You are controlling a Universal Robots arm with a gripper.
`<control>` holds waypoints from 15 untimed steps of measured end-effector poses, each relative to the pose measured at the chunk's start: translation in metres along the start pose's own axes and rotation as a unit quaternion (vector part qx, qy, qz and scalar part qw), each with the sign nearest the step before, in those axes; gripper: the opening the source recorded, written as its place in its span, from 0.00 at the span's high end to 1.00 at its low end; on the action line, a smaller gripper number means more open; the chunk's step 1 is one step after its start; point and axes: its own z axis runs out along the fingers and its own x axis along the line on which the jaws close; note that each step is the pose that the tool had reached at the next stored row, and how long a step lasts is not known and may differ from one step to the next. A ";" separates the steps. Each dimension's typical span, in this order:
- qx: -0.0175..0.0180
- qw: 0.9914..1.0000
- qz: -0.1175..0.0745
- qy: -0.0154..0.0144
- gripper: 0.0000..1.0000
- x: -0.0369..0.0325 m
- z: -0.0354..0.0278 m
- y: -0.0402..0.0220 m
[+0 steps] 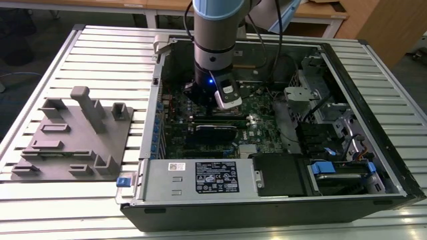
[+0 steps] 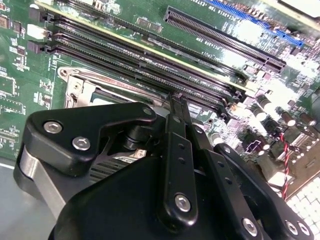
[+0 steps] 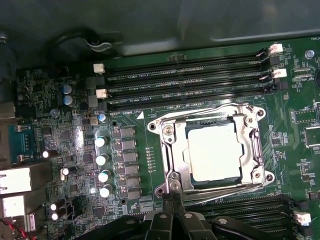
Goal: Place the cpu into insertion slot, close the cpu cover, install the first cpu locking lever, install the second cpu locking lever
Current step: 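Install the second cpu locking lever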
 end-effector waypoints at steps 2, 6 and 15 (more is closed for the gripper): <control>-0.004 1.000 0.000 0.000 0.89 -0.0001 0.0002 -0.0005; -0.007 1.000 0.000 0.001 0.89 -0.0002 0.0014 -0.0022; -0.013 1.000 0.000 0.002 0.89 -0.0002 0.0005 -0.0027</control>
